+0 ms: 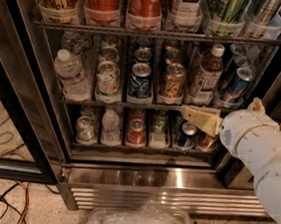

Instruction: Pick blue plastic bottle from middle shelf of fridge

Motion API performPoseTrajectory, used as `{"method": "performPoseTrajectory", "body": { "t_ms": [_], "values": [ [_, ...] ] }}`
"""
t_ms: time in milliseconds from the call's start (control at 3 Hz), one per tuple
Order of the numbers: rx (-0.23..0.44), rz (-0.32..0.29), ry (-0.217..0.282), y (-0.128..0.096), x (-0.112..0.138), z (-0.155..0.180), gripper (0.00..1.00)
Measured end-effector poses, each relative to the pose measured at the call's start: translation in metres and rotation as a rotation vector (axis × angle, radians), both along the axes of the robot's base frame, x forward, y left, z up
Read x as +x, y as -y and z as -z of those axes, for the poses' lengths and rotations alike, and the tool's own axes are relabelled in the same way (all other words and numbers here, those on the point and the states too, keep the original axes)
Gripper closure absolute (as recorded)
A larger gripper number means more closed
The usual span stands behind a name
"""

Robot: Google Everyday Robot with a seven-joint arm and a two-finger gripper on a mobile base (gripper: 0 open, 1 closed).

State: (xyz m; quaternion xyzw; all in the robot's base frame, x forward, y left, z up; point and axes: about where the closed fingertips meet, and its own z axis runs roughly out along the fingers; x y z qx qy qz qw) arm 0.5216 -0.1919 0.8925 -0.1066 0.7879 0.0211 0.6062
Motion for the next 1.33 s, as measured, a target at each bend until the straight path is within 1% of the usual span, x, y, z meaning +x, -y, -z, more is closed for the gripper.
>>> {"method": "performPoseTrajectory", "body": {
  "t_ms": [333, 667, 1000, 1333],
  "values": [
    [0.004, -0.018, -0.001, -0.009, 0.005, 0.004, 0.00],
    [0.011, -0.022, -0.003, -0.010, 0.012, 0.009, 0.09],
    [0.015, -0.016, 0.017, -0.008, 0.020, 0.007, 0.19],
    [0.019, -0.013, 0.048, -0.008, 0.031, 0.003, 0.22]
  ]
}}
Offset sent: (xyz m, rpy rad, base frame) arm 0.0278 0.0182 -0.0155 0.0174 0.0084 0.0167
